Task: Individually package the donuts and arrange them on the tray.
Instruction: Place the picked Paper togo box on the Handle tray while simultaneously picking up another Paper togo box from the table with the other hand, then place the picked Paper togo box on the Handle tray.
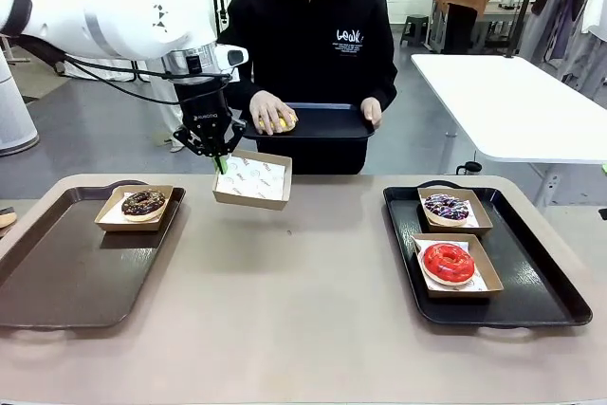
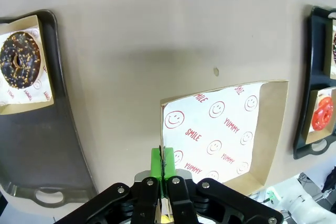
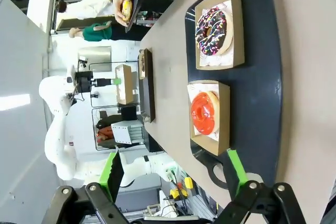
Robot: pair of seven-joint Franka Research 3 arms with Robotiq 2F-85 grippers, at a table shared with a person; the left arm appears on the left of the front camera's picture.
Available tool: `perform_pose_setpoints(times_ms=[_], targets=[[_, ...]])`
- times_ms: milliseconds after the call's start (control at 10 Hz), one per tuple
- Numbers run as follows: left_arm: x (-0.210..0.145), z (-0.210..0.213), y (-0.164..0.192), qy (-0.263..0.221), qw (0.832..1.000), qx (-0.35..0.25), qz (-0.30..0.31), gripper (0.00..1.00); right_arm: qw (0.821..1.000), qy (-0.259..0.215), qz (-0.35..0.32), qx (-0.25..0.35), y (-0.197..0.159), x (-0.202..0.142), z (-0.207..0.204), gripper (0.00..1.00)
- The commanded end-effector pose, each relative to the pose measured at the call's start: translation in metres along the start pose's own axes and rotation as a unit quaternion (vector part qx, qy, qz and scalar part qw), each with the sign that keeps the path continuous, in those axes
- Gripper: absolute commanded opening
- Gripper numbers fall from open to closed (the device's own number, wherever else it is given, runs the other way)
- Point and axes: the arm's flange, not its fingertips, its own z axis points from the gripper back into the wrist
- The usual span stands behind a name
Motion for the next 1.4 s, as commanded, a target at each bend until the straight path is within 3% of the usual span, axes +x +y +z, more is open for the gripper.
perform_pose_setpoints(times_ms=[0, 200, 300, 400, 500, 1300], targets=[[0.0203, 0.0048, -0.0077, 0.007, 1.000, 0.022, 0.005, 0.00, 0.999, 0.015, 0.029, -0.001, -0.0034, 0.0034, 0.0026, 1.00], [0.0253, 0.0030, -0.0116, -0.001, 0.999, 0.031, -0.005, 0.00, 0.998, 0.022, 0.058, -0.015, 0.0022, 0.0004, -0.0072, 1.00], [0.0234, 0.0026, -0.0119, -0.011, 0.999, 0.034, -0.014, 0.00, 1.000, 0.006, 0.016, -0.001, -0.0036, 0.0041, -0.0022, 1.00], [0.0168, 0.0020, -0.0104, -0.023, 0.999, 0.024, -0.030, 0.00, 1.000, 0.006, 0.016, -0.001, -0.0036, 0.0041, -0.0022, 1.00], [0.0215, -0.0001, -0.0083, 0.000, 1.000, 0.016, -0.010, 0.00, 1.000, 0.006, 0.016, -0.001, -0.0036, 0.0041, -0.0022, 1.00], [0.0215, -0.0001, -0.0083, 0.000, 1.000, 0.016, -0.010, 0.00, 1.000, 0.006, 0.016, -0.001, -0.0036, 0.0041, -0.0022, 1.00]])
